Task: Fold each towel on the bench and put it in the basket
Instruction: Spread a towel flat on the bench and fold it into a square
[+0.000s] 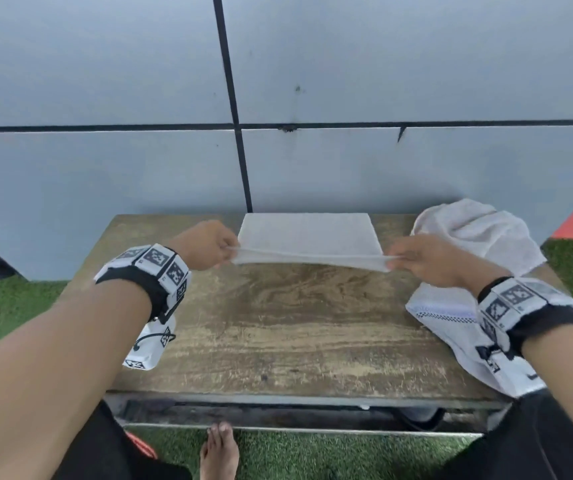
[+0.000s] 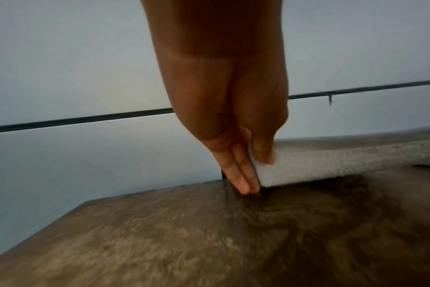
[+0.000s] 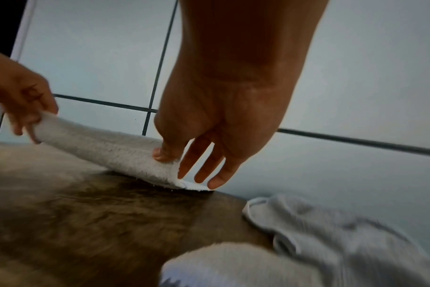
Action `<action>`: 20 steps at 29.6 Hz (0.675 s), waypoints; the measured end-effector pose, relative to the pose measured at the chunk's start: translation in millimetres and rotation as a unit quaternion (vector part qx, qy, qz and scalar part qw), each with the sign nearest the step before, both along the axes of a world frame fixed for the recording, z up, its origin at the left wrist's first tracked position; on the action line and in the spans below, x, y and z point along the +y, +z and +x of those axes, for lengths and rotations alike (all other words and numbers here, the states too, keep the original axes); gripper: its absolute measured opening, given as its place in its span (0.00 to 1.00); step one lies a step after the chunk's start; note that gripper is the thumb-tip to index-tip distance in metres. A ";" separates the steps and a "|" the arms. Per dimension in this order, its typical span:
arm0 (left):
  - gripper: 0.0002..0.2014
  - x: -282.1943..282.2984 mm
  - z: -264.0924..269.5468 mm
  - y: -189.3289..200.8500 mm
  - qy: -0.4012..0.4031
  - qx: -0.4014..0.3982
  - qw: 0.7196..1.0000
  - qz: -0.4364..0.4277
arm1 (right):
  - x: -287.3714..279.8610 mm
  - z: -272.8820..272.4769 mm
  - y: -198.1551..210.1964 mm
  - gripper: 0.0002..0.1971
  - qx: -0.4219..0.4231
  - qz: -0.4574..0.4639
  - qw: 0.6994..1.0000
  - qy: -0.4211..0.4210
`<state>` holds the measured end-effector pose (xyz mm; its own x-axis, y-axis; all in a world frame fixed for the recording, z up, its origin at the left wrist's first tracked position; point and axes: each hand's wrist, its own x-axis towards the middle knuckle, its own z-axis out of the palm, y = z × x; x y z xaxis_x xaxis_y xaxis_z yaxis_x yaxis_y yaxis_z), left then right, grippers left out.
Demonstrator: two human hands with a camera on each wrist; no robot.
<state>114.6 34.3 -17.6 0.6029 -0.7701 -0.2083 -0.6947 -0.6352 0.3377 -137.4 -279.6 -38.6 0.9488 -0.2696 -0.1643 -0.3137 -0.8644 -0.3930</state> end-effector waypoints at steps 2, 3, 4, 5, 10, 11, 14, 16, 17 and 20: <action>0.11 7.2 -13.1 -2.2 -0.021 -0.002 0.999 0.030 | 10.9 -14.1 -16.3 0.15 0.008 0.002 1.000 -0.015; 0.13 10.2 -17.8 -1.8 -0.020 0.001 0.999 0.026 | 16.3 -20.1 -21.0 0.16 0.009 -0.002 1.000 -0.022; 0.14 12.8 -22.0 0.0 -0.017 0.000 1.000 0.021 | 22.0 -25.5 -23.0 0.17 0.004 -0.004 1.000 -0.028; 0.14 15.3 -24.7 1.4 -0.011 -0.002 1.000 0.014 | 26.3 -30.1 -23.7 0.18 -0.008 0.004 0.999 -0.036; 0.07 28.3 -36.3 5.9 0.022 0.003 0.999 -0.036 | 42.7 -52.6 -15.0 0.14 -0.109 0.055 0.989 -0.086; 0.06 29.9 -39.8 6.3 0.029 0.007 0.998 -0.052 | 43.5 -57.2 -13.0 0.14 -0.127 0.070 0.984 -0.103; 0.07 31.6 -55.8 8.8 0.047 0.005 0.994 -0.094 | 43.6 -73.1 -9.5 0.15 -0.179 0.126 0.965 -0.142; 0.10 31.7 -66.4 10.0 0.057 0.012 0.991 -0.121 | 45.2 -84.2 -8.7 0.15 -0.203 0.153 0.955 -0.153; 0.10 32.4 -71.6 11.2 0.062 0.020 0.988 -0.137 | 46.6 -89.0 -8.1 0.15 -0.213 0.158 0.951 -0.157; 0.13 35.7 -85.3 16.1 0.083 0.043 0.976 -0.195 | 54.7 -98.4 -3.3 0.16 -0.242 0.160 0.943 -0.165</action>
